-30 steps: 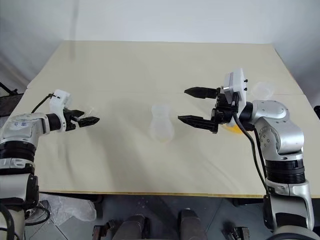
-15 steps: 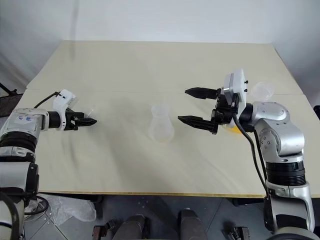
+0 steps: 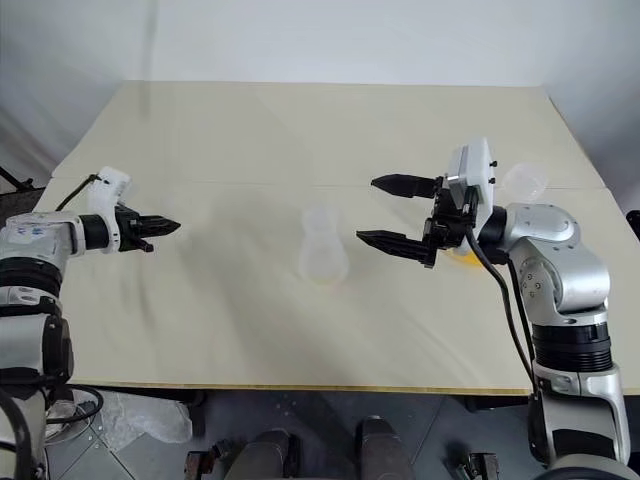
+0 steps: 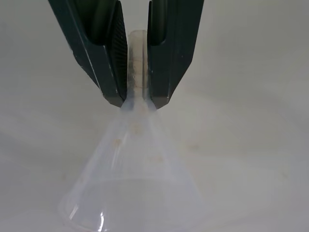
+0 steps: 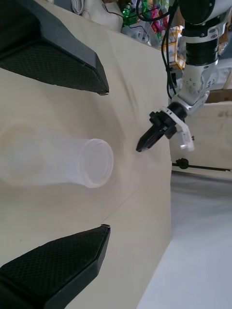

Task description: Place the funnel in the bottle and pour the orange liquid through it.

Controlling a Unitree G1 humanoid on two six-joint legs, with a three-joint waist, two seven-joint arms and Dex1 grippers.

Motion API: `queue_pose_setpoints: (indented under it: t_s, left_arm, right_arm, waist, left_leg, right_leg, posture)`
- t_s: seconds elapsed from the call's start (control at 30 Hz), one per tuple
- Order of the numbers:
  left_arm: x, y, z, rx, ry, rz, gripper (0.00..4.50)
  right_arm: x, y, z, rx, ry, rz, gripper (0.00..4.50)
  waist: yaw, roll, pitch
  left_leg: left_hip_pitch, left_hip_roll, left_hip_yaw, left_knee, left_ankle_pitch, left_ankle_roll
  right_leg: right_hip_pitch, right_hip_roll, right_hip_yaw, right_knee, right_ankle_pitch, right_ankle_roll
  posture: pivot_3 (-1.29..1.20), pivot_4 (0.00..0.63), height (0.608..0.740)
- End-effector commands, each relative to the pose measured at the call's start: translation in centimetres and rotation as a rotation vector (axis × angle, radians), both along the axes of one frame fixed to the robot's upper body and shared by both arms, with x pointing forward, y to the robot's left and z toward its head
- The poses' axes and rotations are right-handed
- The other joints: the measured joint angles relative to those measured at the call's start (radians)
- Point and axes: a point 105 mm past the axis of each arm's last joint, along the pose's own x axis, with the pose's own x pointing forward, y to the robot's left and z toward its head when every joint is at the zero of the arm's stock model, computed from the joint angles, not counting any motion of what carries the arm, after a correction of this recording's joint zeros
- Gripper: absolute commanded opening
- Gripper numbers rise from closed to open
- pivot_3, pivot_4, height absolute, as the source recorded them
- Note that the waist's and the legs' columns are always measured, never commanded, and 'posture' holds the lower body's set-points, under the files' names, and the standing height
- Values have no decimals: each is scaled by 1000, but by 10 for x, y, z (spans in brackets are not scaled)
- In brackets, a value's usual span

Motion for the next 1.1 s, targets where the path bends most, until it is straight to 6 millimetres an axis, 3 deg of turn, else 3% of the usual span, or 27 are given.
queue_pose_setpoints:
  t_s: [0.03, 0.37, 0.5, 1.03, 1.1]
  left_arm:
    - [-5, 3, 29, -90, -142, -30, 207]
    - [-21, -29, 60, -224, -401, -232, 207]
    - [-21, -52, 61, -242, -419, -316, 207]
    - [-23, -75, 71, -262, -489, -451, 207]
    - [-23, -87, 72, -255, -505, -498, 207]
  right_arm:
    - [-6, -5, 15, 8, -73, -5, 4500]
    - [-3, -5, 19, 8, -84, -10, 4500]
    - [-4, -5, 20, 15, -93, -22, 4500]
    - [-12, -12, 18, 26, -99, -81, 4500]
    - [-12, -12, 18, 29, -97, -86, 4500]
  waist:
    - [0, 0, 0]
    - [2, 0, 0]
    - [3, 0, 0]
    - [1, 0, 0]
    - [1, 0, 0]
  left_leg:
    - [0, 0, 0, 0, 0, 0]
    - [0, 0, 0, 1, 0, 0]
    - [0, 0, 0, 1, 0, 0]
    - [0, 0, 0, 1, 0, 0]
    - [0, 0, 0, 1, 0, 0]
  right_leg:
    - [0, 0, 0, 0, 0, 0]
    - [0, 0, 0, 0, 0, 0]
    - [0, 0, 0, 0, 0, 0]
    - [0, 0, 0, 0, 0, 0]
    - [0, 0, 0, 0, 0, 0]
  posture:
    - [0, 150, 740]
    - [0, 150, 740]
    - [0, 150, 740]
    - [0, 150, 740]
    - [0, 150, 740]
